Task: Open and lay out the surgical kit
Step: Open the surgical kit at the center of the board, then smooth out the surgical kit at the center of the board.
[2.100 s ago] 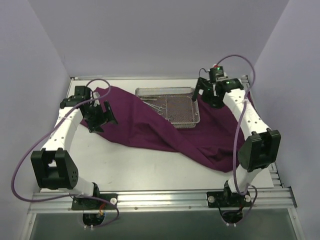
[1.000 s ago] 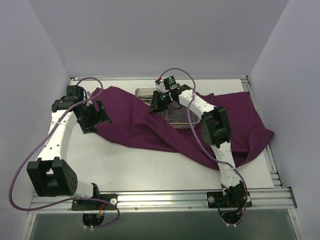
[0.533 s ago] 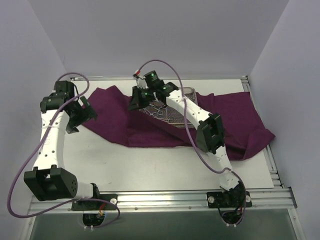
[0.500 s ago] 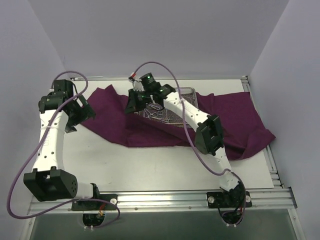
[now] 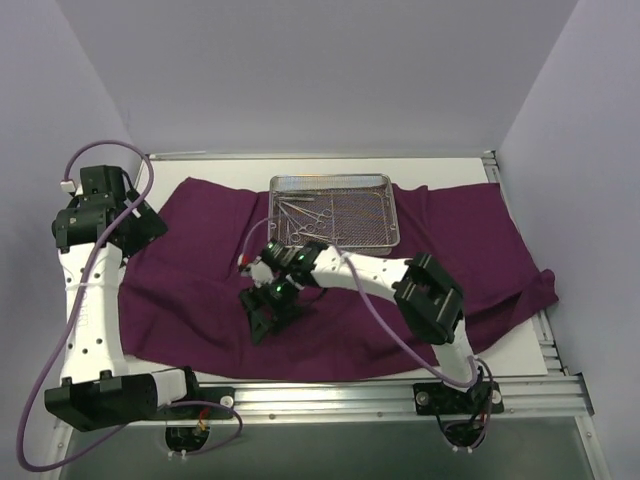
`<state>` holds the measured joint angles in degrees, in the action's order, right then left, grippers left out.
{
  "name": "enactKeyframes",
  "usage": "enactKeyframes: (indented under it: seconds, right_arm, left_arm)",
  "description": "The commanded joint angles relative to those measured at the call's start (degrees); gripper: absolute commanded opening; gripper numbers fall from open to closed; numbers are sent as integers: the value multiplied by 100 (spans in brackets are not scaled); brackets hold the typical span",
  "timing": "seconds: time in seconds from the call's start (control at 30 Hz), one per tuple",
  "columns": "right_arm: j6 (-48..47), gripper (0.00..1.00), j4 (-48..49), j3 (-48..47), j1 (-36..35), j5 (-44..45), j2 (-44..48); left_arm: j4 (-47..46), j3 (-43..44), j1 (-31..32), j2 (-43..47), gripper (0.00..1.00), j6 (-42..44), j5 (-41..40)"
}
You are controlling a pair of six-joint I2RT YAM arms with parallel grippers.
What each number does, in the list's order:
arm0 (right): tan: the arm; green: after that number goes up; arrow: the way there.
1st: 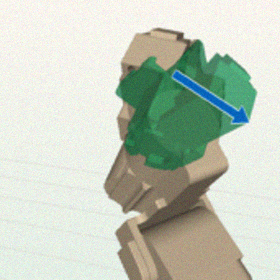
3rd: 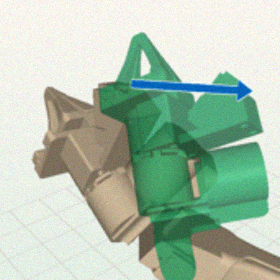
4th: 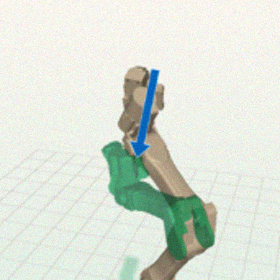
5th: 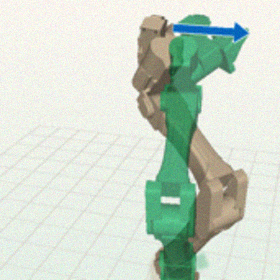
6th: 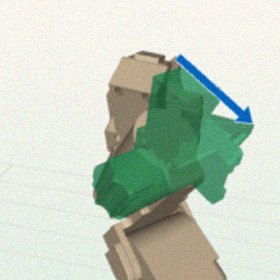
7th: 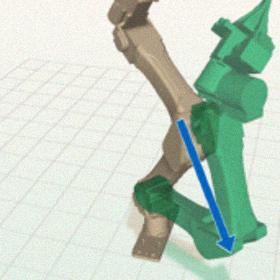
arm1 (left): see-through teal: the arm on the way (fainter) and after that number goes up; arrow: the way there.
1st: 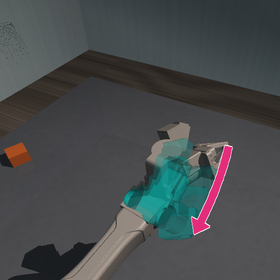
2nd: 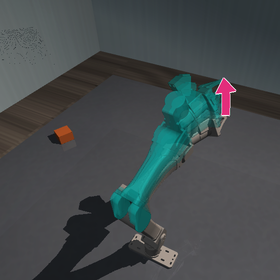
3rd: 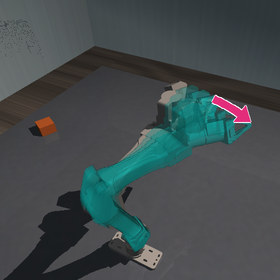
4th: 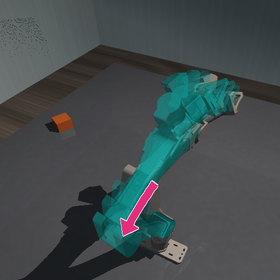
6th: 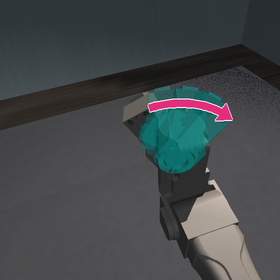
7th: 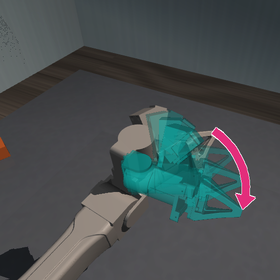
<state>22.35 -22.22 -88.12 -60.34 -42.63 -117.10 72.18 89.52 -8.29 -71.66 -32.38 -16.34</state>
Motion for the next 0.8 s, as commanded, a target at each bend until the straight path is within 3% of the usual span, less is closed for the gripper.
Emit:
enactKeyframes:
  seconds: [0.0,0.07,0.23,0.27,0.37,0.43,0.47,0.63,0.77]
  right_arm:
    - [198,76,541,172,1066,115,1082]
    - [296,78,447,-20,1583,465,1189]
    - [708,76,227,-487,2657,2045,1760]
    - [762,72,131,-531,2876,2779,1813]
    - [859,51,-256,-680,3755,3785,1805]
    - [780,44,-257,-716,4353,3937,1691]
    - [693,33,-257,-768,4511,4042,1621]
    - [551,14,-20,-777,5617,4430,1401]
    - [428,0,-89,-926,6261,4070,752]
  left_arm:
    - [-415,-259,-23,20,97,91,674]
    - [-782,-381,-14,-120,100,275,1295]
    - [-1372,-356,56,-961,83,583,2476]
    - [-1417,-295,108,-1103,81,610,2530]
    - [-1689,-66,346,-1631,74,637,2539]
    - [-1873,118,451,-2077,64,610,2670]
    - [-1935,180,495,-2246,61,610,2723]
    - [-2129,750,671,-3317,40,523,2645]
    - [-2042,1285,671,-4170,33,496,2671]
